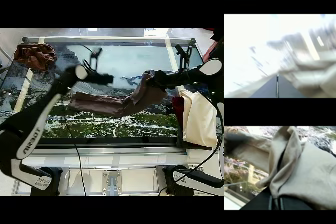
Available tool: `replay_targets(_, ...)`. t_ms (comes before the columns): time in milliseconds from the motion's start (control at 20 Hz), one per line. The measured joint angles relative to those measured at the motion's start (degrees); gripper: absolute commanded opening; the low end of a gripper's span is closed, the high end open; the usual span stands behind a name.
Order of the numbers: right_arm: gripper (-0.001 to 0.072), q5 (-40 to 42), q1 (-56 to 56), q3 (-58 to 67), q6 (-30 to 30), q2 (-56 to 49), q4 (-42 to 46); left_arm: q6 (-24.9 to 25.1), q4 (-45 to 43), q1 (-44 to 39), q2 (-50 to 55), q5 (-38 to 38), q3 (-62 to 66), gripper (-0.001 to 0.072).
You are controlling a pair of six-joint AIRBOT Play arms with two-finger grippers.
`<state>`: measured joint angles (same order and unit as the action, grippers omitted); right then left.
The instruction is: Fold the shirts.
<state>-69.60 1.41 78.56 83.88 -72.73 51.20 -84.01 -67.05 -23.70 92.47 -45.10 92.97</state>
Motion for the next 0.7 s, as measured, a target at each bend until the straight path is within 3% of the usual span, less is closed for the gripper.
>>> replay_targets(250,0.0034,10.19,10.64,0.68,5.60,-3.58,1.25,0.02,-8.46,12.35,-10.25,-1.36,4.13,0.0010)
replay_targets(600,0.0035,26.29,27.10,7.34,6.12,-14.86,-9.49,-0.28,-10.80,26.45,-14.27,-6.12,3.89,0.0010)
replay_targets(650,0.0051,28.98,29.00,8.94,6.01,-16.11,-10.23,-0.70,-10.93,27.69,-14.45,-6.43,3.63,0.0010)
replay_targets(700,0.0200,32.22,30.88,10.54,5.90,-17.38,-10.73,-1.05,-10.95,28.52,-14.56,-6.47,3.39,0.0009)
